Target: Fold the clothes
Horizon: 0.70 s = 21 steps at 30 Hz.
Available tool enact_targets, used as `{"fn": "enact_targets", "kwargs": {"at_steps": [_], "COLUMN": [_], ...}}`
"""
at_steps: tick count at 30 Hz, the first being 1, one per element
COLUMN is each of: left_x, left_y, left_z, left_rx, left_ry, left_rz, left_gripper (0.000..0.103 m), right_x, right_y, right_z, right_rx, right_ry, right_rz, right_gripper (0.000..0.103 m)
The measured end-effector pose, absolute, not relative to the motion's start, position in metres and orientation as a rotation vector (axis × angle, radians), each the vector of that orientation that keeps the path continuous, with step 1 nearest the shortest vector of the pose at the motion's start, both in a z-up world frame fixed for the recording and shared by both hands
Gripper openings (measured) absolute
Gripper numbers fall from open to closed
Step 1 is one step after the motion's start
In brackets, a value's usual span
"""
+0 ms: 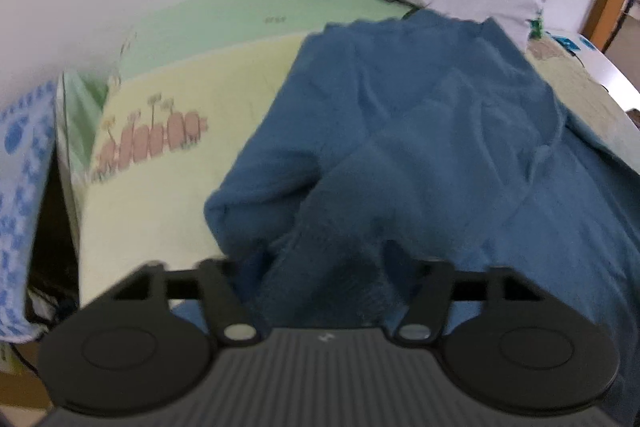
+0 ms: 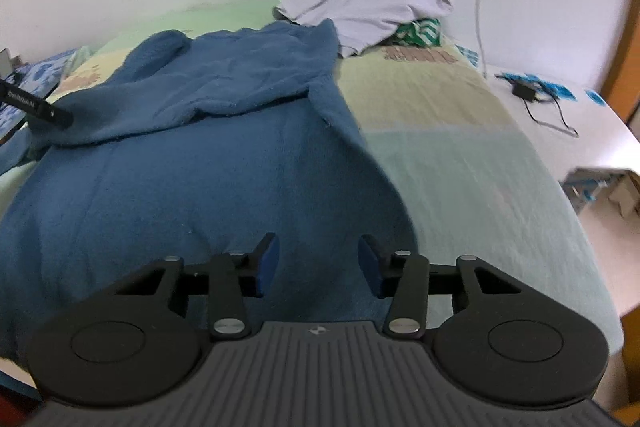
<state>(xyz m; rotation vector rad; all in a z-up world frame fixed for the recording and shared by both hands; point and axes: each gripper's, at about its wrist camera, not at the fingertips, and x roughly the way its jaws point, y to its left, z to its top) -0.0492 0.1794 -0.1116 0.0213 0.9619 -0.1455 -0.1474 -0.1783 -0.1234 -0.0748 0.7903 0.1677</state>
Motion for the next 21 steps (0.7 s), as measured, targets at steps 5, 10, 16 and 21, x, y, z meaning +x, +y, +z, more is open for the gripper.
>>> {"fn": "enact_targets", "kwargs": {"at_steps": [5, 10, 16, 21], "left_x": [-0.061, -0.062, -0.051, -0.022], "left_y": [0.191, 0.184, 0.187, 0.195], "left_z": [-0.101, -0.085, -0.048, -0.023], "left_rx": [-0.02, 0.003, -0.012, -0.021], "left_ry": [0.909, 0.854, 0.754, 0.726], "left_rz": [-0.191, -0.237, -0.278, -0.288], "left_gripper": [0.004, 0.001, 0.001, 0.001], "right_x": [-0.155, -0.161, -0.175, -0.187], "right_y": [-0.162, -0.156, -0.168, -0.197], "right_z": [-0.13, -0.128, -0.121, -0.126], "right_rx": [-0.065, -0.002, -0.014, 0.115], "right_ry": [0.815, 0.815, 0.79, 0.816], "right_rz": [0.073, -0.003, -0.16, -0.269], "right_gripper": [0.048, 0.048, 0.051, 0.053]}}
